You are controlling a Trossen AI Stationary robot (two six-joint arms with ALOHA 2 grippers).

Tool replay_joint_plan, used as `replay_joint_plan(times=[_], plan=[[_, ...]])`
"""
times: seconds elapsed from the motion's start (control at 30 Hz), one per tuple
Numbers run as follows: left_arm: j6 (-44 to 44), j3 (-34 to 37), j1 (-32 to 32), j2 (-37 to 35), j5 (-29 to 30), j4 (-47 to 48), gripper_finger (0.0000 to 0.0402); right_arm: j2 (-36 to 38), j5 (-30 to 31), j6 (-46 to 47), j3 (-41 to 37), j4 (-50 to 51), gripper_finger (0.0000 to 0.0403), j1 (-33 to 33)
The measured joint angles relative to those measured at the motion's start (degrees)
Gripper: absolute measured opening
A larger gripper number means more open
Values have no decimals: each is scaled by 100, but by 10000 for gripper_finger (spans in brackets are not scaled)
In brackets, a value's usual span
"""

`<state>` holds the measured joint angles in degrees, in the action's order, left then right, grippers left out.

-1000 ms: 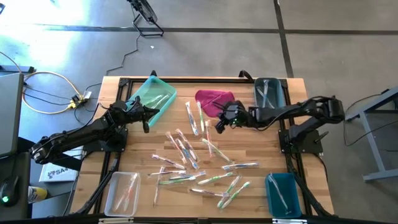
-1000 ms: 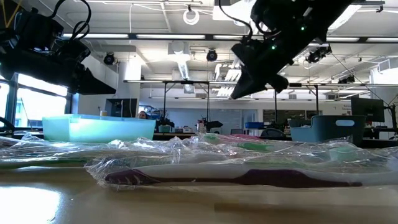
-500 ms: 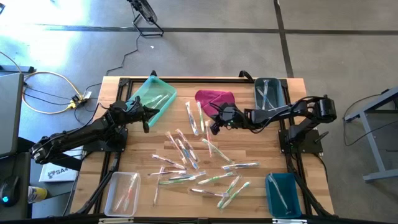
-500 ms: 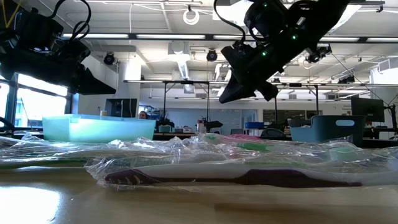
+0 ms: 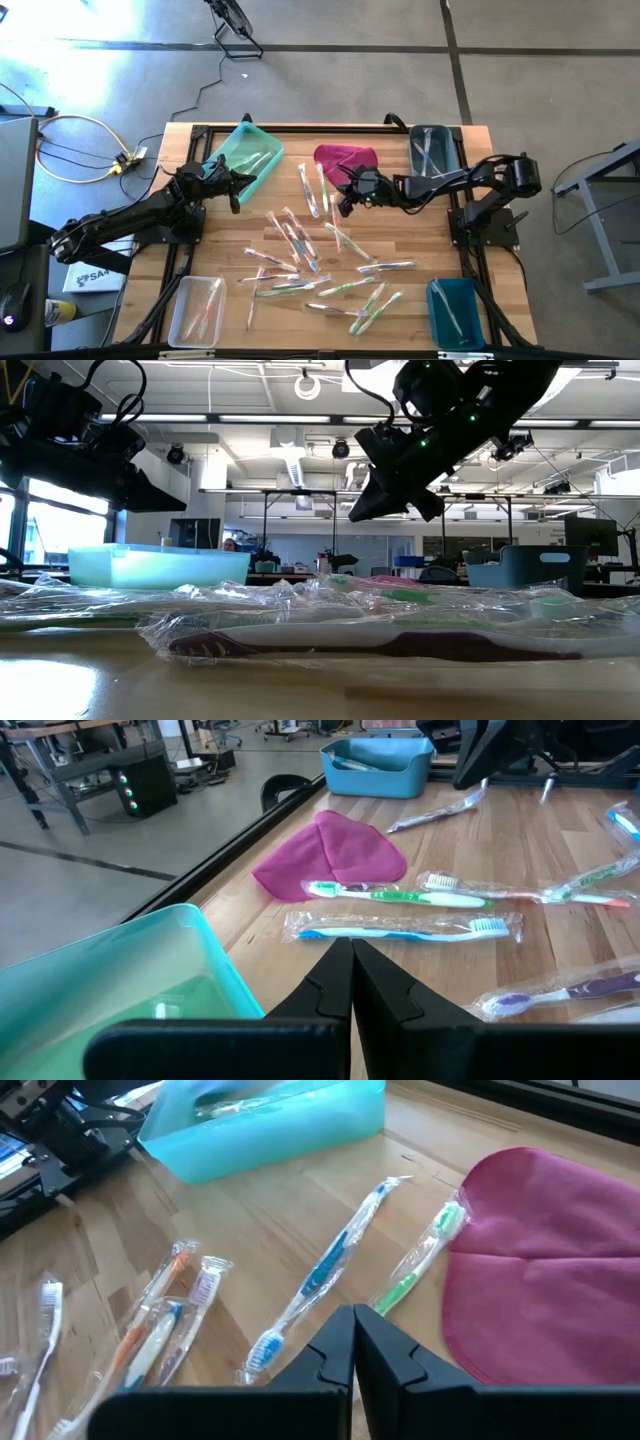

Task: Pick & Place Toothbrushes
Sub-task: Put the green toothbrush to the green bin

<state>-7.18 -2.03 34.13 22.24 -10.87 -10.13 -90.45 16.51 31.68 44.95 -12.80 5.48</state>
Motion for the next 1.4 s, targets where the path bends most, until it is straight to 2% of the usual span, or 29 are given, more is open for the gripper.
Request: replay_joint_plan(times=[0.37,0.8,1.4], plan=[[0,-1,-2,1,0,0,0,0,240,-41,0,6,2,-36],[2,-1,-2,2,2,0,0,0,292,-348,0,7,2,-326],[2,-1,-1,2,1,0,0,0,306,-352,0,11,2,-323]])
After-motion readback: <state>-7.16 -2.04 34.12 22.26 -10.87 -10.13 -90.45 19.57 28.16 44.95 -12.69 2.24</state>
